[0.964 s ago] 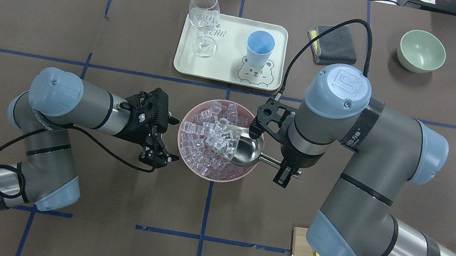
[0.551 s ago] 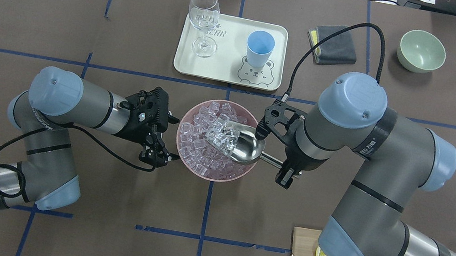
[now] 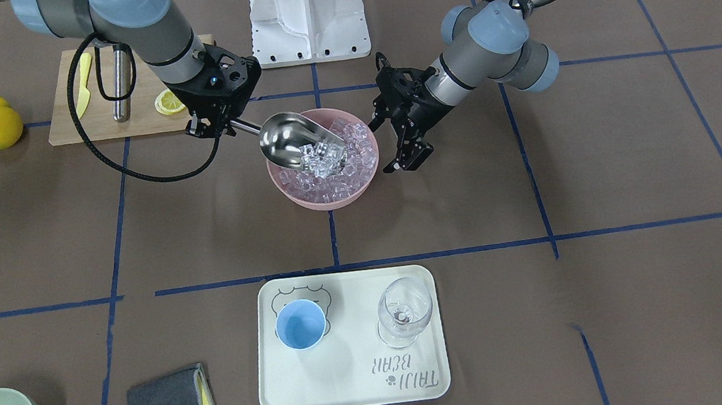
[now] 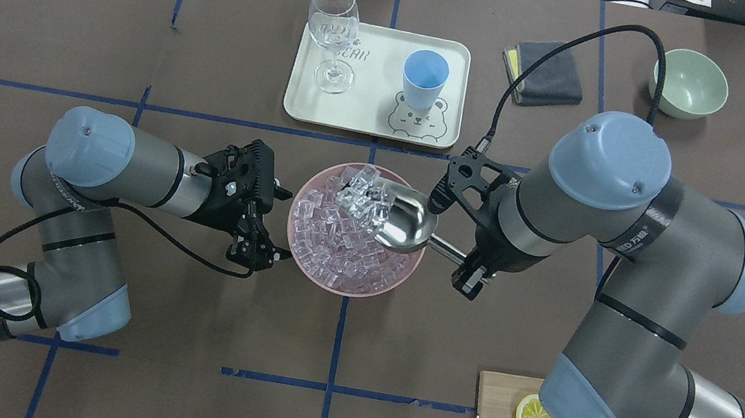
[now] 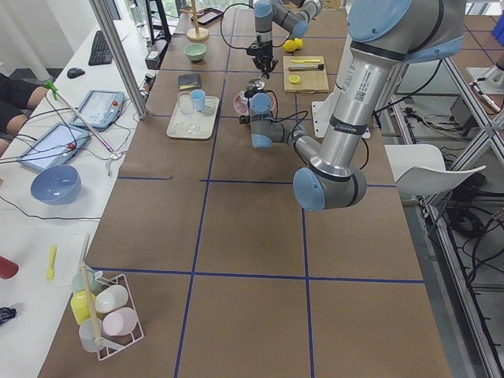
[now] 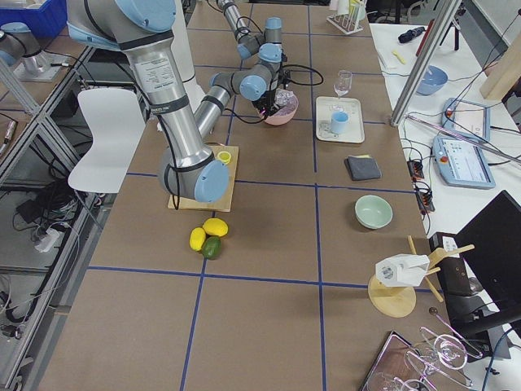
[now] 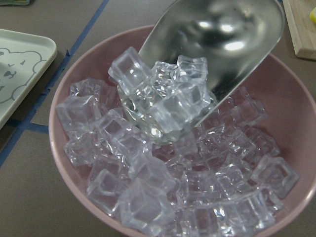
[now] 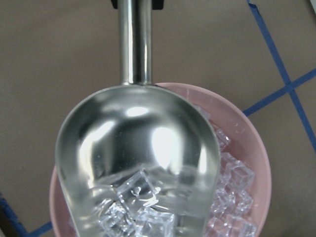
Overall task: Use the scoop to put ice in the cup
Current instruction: 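Lift the filled scoop and carry it to the light blue cup, then tilt the scoop over the light blue cup to pour the ice in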
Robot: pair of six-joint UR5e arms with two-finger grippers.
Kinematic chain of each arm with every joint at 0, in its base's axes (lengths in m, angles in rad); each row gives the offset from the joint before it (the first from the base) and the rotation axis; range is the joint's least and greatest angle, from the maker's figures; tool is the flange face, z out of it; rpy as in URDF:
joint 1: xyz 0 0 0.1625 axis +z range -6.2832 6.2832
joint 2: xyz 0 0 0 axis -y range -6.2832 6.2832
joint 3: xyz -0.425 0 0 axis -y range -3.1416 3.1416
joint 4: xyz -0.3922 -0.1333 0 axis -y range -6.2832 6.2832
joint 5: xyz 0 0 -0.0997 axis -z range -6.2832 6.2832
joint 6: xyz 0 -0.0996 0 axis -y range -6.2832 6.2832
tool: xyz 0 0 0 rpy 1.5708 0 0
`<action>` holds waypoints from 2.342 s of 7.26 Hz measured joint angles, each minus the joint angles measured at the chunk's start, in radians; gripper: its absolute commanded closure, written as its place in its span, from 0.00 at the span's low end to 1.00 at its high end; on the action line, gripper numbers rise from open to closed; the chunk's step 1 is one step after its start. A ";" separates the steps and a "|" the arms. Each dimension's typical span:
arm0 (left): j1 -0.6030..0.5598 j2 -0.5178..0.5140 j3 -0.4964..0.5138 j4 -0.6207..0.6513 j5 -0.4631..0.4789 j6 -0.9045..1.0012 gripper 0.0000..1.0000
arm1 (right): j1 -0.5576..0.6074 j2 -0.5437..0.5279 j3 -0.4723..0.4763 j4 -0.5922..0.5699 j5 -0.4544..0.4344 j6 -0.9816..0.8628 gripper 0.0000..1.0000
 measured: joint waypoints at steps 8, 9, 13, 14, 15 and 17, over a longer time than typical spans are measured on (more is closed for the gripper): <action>-0.006 0.001 0.000 0.000 0.000 0.000 0.00 | 0.254 0.220 -0.267 -0.173 0.112 0.019 1.00; -0.006 0.001 0.000 0.000 -0.001 0.000 0.00 | 0.262 0.246 -0.314 -0.176 0.115 0.010 1.00; -0.006 0.002 0.000 0.000 -0.002 0.000 0.00 | 0.283 0.334 -0.391 -0.343 0.114 -0.098 1.00; -0.006 0.003 0.000 0.000 -0.002 0.000 0.00 | 0.284 0.348 -0.419 -0.356 0.113 -0.117 1.00; -0.007 0.003 0.000 0.000 -0.002 0.000 0.00 | 0.285 0.355 -0.436 -0.363 0.115 -0.135 1.00; -0.007 0.003 0.000 0.000 -0.002 0.000 0.00 | 0.287 0.360 -0.449 -0.370 0.117 -0.161 1.00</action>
